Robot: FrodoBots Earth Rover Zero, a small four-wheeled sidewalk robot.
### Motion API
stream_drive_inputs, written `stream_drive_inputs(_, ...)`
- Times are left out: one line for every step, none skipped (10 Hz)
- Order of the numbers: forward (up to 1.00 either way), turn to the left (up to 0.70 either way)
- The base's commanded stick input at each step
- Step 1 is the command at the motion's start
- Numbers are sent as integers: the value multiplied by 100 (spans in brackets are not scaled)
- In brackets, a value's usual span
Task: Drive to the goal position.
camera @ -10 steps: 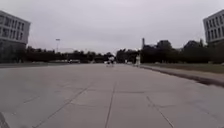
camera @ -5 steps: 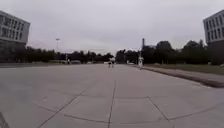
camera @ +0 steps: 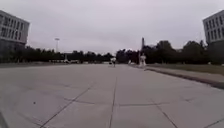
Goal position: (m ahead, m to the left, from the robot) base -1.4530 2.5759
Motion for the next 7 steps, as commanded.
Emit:
stream_drive_inputs(70, 0)
stream_drive_inputs(70, 0)
stream_drive_inputs(70, 0)
stream_drive_inputs(70, 0)
stream_drive_inputs(70, 0)
stream_drive_inputs(70, 0)
stream_drive_inputs(70, 0)
